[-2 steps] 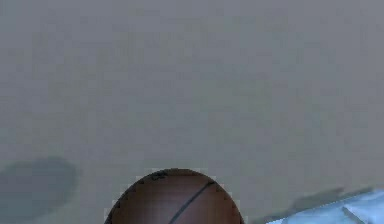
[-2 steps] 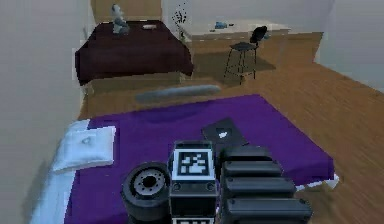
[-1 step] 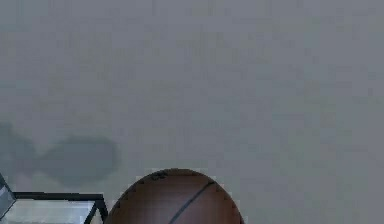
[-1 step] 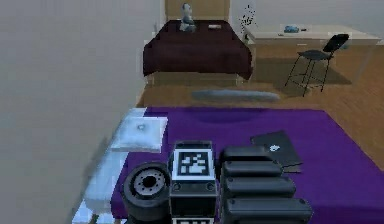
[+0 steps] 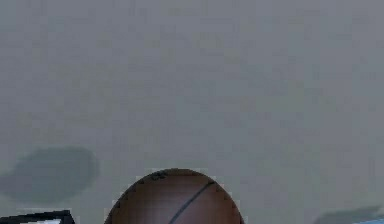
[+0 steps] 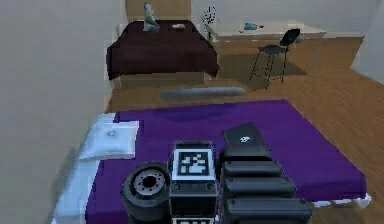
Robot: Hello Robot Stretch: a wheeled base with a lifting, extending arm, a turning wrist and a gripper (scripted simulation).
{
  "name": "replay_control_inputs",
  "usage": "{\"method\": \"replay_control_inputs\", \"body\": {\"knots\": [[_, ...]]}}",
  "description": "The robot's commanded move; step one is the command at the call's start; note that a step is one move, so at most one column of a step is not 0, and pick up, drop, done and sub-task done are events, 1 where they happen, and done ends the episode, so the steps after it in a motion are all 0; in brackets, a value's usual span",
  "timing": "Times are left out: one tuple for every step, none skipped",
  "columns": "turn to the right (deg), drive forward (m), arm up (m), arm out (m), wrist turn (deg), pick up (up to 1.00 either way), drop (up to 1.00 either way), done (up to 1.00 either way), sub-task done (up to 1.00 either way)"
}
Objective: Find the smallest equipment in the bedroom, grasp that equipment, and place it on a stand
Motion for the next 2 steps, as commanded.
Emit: {"method": "replay_control_inputs", "body": {"knots": [[-15.0,0.0,0.0,0.0,0.0,0.0,0.0,0.0,0.0],[21.0,0.0,0.0,0.0,0.0,0.0,0.0,0.0,0.0]]}}
